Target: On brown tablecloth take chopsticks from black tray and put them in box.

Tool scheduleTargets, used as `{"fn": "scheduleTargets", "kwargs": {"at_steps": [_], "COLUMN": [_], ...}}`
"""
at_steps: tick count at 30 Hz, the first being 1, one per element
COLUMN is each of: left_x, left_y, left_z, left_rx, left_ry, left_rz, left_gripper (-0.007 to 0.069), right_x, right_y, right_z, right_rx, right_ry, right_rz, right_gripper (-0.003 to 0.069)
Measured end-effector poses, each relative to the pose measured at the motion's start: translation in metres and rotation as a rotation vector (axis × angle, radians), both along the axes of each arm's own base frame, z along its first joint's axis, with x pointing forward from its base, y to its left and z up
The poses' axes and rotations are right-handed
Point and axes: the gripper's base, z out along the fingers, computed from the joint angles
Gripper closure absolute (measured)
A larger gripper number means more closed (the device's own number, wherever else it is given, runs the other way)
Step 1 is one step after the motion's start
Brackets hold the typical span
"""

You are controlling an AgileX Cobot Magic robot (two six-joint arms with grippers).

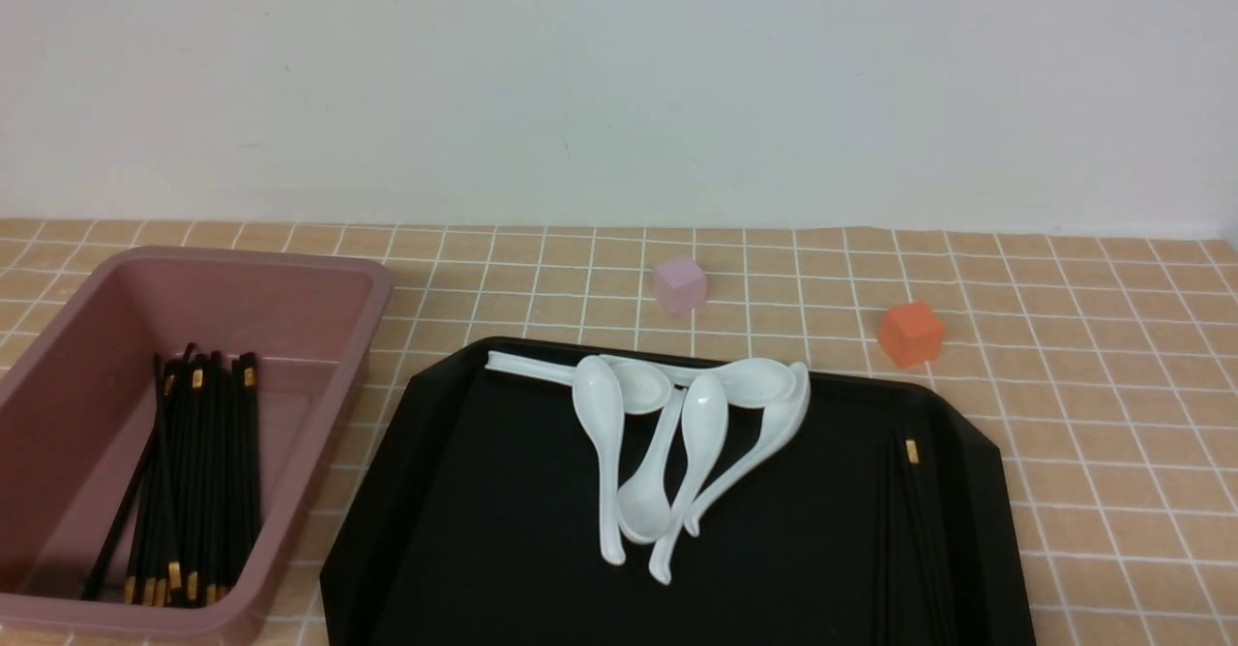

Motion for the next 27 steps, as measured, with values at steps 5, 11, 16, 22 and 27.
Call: {"fn": "scheduleTargets", "kwargs": {"at_steps": [5,11,16,22,27], "left_x": [0.0,0.0,0.0,0.0,0.0], "left_y": [0.0,0.0,0.0,0.0,0.0], "left_z": [0.0,0.0,0.0,0.0,0.0], "left_rx": [0.0,0.0,0.0,0.0,0.0], "left_ry": [0.0,0.0,0.0,0.0,0.0], "left_rz": [0.0,0.0,0.0,0.0,0.0], "left_gripper": [0.0386,0.0386,0.0386,0.0386,0.0386], "right_x": [0.0,0.0,0.0,0.0,0.0], "right_y": [0.0,0.0,0.0,0.0,0.0], "right_z": [-0.0001,-0.0001,-0.0001,-0.0001,-0.0001], "right_rx": [0.0,0.0,0.0,0.001,0.001], "right_ry": [0.001,0.001,0.001,0.001,0.001], "right_rz": [0.0,0.0,0.0,0.0,0.0], "right_gripper": [0.0608,0.0608,0.0608,0.0608,0.0598]}}
